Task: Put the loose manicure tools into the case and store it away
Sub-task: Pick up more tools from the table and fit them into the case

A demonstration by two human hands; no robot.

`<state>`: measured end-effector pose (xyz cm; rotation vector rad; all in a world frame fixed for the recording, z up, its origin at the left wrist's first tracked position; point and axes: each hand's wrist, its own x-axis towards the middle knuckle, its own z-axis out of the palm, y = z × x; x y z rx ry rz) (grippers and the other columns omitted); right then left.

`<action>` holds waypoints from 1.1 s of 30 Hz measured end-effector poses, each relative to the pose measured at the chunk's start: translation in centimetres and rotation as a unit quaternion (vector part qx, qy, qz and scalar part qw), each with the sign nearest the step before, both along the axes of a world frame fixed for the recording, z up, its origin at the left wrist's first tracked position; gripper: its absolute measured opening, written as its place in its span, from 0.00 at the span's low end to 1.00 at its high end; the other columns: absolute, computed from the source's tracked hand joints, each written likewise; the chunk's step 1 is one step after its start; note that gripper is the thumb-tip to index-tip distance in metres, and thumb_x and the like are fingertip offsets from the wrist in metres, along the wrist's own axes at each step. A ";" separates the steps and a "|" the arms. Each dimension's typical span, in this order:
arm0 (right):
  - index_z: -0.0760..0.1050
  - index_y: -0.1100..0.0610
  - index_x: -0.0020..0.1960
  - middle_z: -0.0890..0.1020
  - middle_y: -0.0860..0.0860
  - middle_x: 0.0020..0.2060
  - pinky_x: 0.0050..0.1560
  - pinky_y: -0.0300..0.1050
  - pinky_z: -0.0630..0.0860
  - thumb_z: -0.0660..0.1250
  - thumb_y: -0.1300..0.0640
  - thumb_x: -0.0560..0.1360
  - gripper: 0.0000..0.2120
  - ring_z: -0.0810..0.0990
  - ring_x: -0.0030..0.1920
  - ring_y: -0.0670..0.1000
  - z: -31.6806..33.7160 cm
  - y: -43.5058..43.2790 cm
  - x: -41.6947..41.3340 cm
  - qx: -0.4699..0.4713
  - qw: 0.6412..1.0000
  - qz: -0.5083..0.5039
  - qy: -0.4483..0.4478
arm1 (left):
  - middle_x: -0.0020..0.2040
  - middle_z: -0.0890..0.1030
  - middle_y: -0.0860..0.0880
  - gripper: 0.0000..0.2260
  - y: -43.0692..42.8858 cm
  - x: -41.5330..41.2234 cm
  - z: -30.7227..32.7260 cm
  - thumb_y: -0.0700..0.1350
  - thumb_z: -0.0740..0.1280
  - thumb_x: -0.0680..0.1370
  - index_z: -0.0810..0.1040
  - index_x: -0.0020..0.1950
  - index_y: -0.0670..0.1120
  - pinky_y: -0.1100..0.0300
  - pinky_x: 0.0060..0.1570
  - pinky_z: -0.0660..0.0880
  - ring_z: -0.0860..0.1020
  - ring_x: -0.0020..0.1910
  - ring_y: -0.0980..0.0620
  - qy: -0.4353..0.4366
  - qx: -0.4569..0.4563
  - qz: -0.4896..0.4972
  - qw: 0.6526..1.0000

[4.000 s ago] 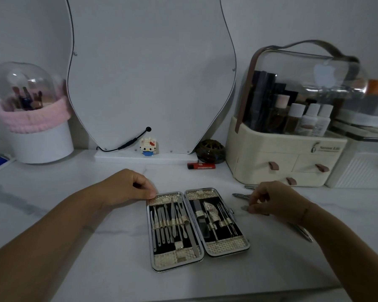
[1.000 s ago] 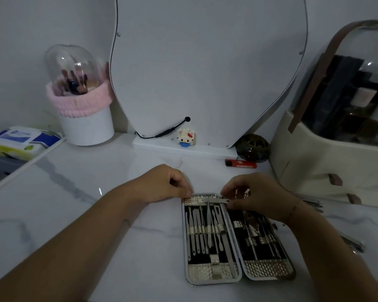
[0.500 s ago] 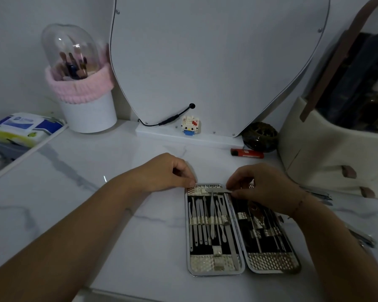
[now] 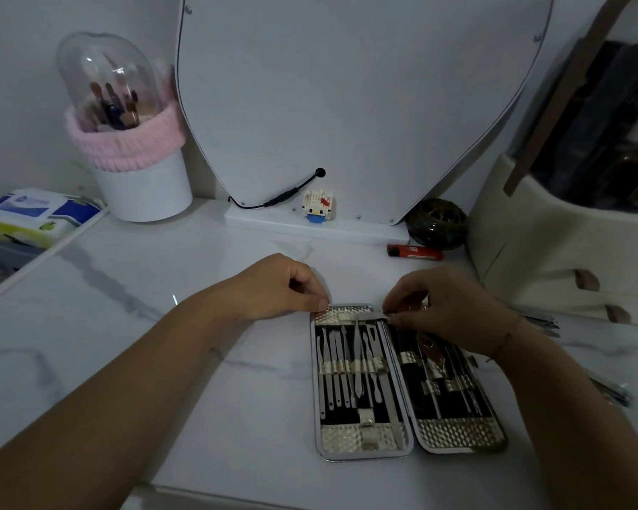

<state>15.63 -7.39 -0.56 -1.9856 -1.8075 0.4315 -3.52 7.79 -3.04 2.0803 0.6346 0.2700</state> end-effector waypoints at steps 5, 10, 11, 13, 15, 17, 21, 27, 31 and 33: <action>0.81 0.52 0.45 0.81 0.41 0.35 0.40 0.23 0.73 0.72 0.59 0.68 0.06 0.79 0.37 0.34 -0.1 0.1 -0.4 -0.001 1.000 -0.007 0.029 | 0.32 0.81 0.58 0.04 -0.2 0.0 0.2 0.42 0.74 0.71 0.83 0.39 0.51 0.76 0.33 0.67 0.74 0.30 0.66 -0.002 -0.002 -0.003 1.000; 0.82 0.52 0.45 0.80 0.39 0.35 0.41 0.21 0.72 0.71 0.59 0.69 0.06 0.79 0.38 0.32 0.1 0.2 -0.5 -0.009 0.999 -0.006 0.035 | 0.29 0.80 0.60 0.04 -0.2 0.0 0.2 0.42 0.74 0.71 0.83 0.38 0.51 0.76 0.32 0.66 0.73 0.28 0.66 0.000 -0.005 -0.002 1.000; 0.82 0.52 0.46 0.80 0.38 0.34 0.40 0.20 0.71 0.71 0.59 0.70 0.06 0.78 0.38 0.31 0.1 0.2 -0.6 -0.009 0.999 -0.006 0.033 | 0.29 0.80 0.60 0.04 -0.2 0.0 0.2 0.42 0.74 0.70 0.83 0.38 0.51 0.76 0.32 0.67 0.73 0.29 0.66 -0.002 -0.007 -0.002 1.000; 0.82 0.52 0.46 0.79 0.38 0.35 0.40 0.19 0.70 0.70 0.59 0.70 0.06 0.77 0.38 0.30 0.0 0.2 -0.8 -0.005 1.000 -0.004 0.028 | 0.31 0.81 0.58 0.05 -0.2 0.0 0.2 0.42 0.74 0.70 0.83 0.38 0.52 0.75 0.34 0.68 0.74 0.30 0.67 -0.003 -0.008 -0.002 1.000; 0.82 0.52 0.45 0.80 0.38 0.35 0.41 0.19 0.70 0.70 0.59 0.70 0.05 0.77 0.40 0.31 -0.2 0.4 -0.9 0.003 1.000 -0.004 0.030 | 0.35 0.82 0.56 0.05 -0.1 0.0 0.1 0.42 0.74 0.70 0.83 0.38 0.52 0.74 0.37 0.70 0.75 0.33 0.65 -0.004 -0.009 -0.004 1.000; 0.82 0.51 0.45 0.80 0.39 0.36 0.42 0.20 0.70 0.70 0.59 0.70 0.05 0.78 0.41 0.33 -0.4 0.5 -1.0 0.010 1.000 -0.006 0.029 | 0.36 0.83 0.54 0.05 -0.1 0.0 -0.1 0.42 0.75 0.70 0.83 0.38 0.52 0.73 0.38 0.70 0.76 0.34 0.64 -0.008 -0.008 -0.004 1.000; 0.82 0.51 0.44 0.80 0.39 0.37 0.44 0.21 0.71 0.69 0.59 0.71 0.05 0.79 0.43 0.38 -0.5 0.7 -1.1 0.016 1.000 -0.007 0.025 | 0.39 0.84 0.52 0.05 0.0 0.1 -0.2 0.43 0.75 0.70 0.83 0.38 0.53 0.72 0.40 0.72 0.77 0.36 0.62 -0.007 -0.004 0.001 1.000; 0.80 0.50 0.42 0.81 0.45 0.36 0.44 0.36 0.76 0.70 0.56 0.70 0.02 0.78 0.39 0.42 -0.8 0.8 -1.6 0.016 1.000 -0.008 0.005 | 0.39 0.84 0.50 0.03 0.0 0.0 -0.2 0.44 0.74 0.70 0.84 0.38 0.52 0.71 0.39 0.71 0.76 0.35 0.62 -0.003 0.001 -0.001 1.000; 0.80 0.53 0.41 0.76 0.44 0.36 0.43 0.36 0.72 0.69 0.57 0.71 0.02 0.73 0.38 0.42 -0.8 1.3 -2.5 0.026 0.999 -0.012 -0.034 | 0.38 0.84 0.51 0.02 0.1 0.0 -0.3 0.43 0.74 0.71 0.84 0.39 0.51 0.72 0.37 0.70 0.76 0.33 0.63 -0.001 0.002 -0.001 1.000; 0.80 0.54 0.42 0.76 0.46 0.38 0.44 0.38 0.73 0.69 0.57 0.71 0.02 0.73 0.38 0.43 -0.9 1.5 -2.8 0.024 0.999 -0.013 -0.046 | 0.35 0.83 0.55 0.03 0.0 0.0 -0.3 0.43 0.74 0.71 0.84 0.39 0.51 0.73 0.36 0.69 0.76 0.32 0.64 -0.003 0.000 0.001 1.000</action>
